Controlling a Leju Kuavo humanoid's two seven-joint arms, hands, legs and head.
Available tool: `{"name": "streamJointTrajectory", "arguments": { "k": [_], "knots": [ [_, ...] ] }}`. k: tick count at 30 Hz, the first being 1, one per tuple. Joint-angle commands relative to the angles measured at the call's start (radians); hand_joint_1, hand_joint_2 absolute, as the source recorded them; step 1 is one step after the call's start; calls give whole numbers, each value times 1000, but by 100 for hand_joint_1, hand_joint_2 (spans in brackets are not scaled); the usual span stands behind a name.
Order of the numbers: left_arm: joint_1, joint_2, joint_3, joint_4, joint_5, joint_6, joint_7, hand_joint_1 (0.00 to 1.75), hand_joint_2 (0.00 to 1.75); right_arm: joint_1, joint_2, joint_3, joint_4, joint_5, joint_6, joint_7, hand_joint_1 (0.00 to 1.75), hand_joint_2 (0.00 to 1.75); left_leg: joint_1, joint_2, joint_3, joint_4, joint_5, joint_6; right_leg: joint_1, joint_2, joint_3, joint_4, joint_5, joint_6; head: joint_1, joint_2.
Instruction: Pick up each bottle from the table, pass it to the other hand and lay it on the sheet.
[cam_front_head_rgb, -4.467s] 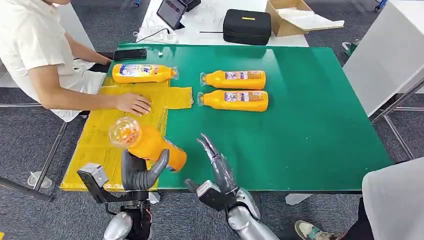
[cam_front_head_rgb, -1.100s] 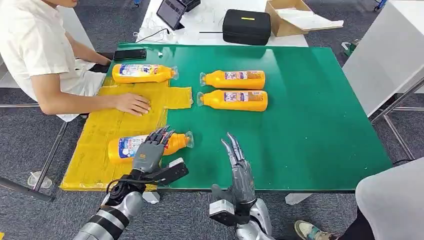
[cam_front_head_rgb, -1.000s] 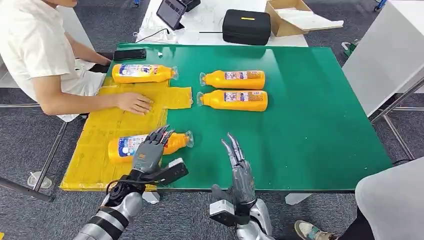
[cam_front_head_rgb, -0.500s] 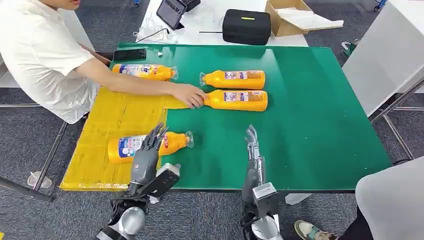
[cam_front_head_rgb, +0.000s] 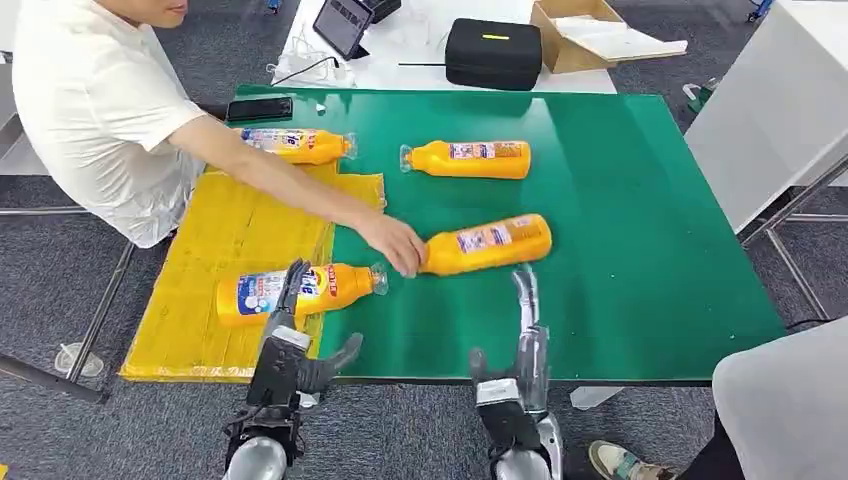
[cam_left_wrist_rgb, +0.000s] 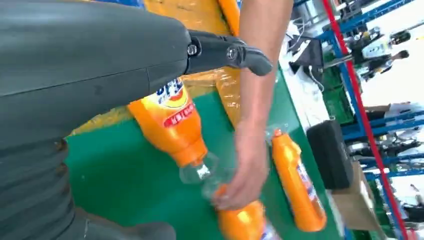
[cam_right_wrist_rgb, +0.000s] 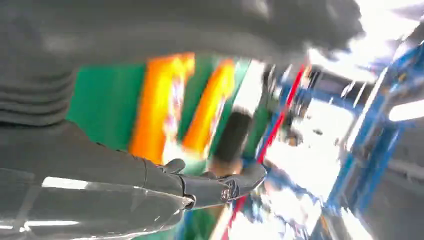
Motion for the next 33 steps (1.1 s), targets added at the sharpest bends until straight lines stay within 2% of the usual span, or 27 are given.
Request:
{"name": "streamJointTrajectory", "arguments": {
  "k": [1,8,9,11,13,15,17,22,27,30,33],
  "knots": [
    [6,3,-5,-21,17,3,1,0,175,-12,-37,-35,22,16,-14,16,0,175,-1,1,4,-1,-1,1,0,-1,4,-1,-1,-1,0,0],
    [6,3,-5,-21,17,3,1,0,175,-12,-37,-35,22,16,-14,16,0,175,0,0,2,-1,0,1,0,-1,2,-1,0,-1,0,0],
    [4,5,-9,-20,19,1,1,0,175,-17,-47,-30,36,81,-46,26,0,175,0,1,4,-1,-1,1,0,-1,4,-1,-1,-1,0,0],
    [2,10,-24,-23,20,-6,1,0,175,-10,-29,-139,38,322,-47,43,0,175,0,0,3,-1,0,1,0,-1,3,-1,-1,-1,-1,0],
    [0,9,-32,-22,10,-5,-2,0,175,-20,-60,-171,66,376,-47,54,0,175,0,-1,3,-1,0,1,0,-3,4,-1,-1,-1,0,0],
    [-13,4,-33,-5,11,-13,-2,0,175,-36,-76,-201,100,507,-47,87,0,175,0,-1,3,-1,0,1,0,-2,4,-2,0,-1,-1,0],
    [-62,-11,-28,55,41,-27,2,0,175,-104,-129,-183,227,665,-47,185,0,175,0,-1,4,-2,0,2,0,-3,5,-2,0,-1,0,0],
    [-113,-22,-60,126,59,-56,-9,0,175,-276,-199,-124,506,698,-45,252,0,175,0,1,3,-2,1,1,0,1,4,-3,2,0,0,0],
    [-139,-18,-91,129,73,-69,-14,0,175,-443,-232,-81,711,664,18,292,0,175,-1,3,5,-2,1,2,-1,2,4,-2,3,0,0,0],
    [-150,-18,-103,132,82,-76,-14,0,175,-519,-233,-61,811,668,57,302,0,175,-1,3,4,-1,2,3,0,2,4,-1,3,1,0,0],
    [-153,-19,-108,139,85,-78,-13,0,175,-546,-233,-38,855,689,71,308,0,175,-1,2,2,0,2,3,0,1,2,-1,3,1,0,0]
  ]
}}
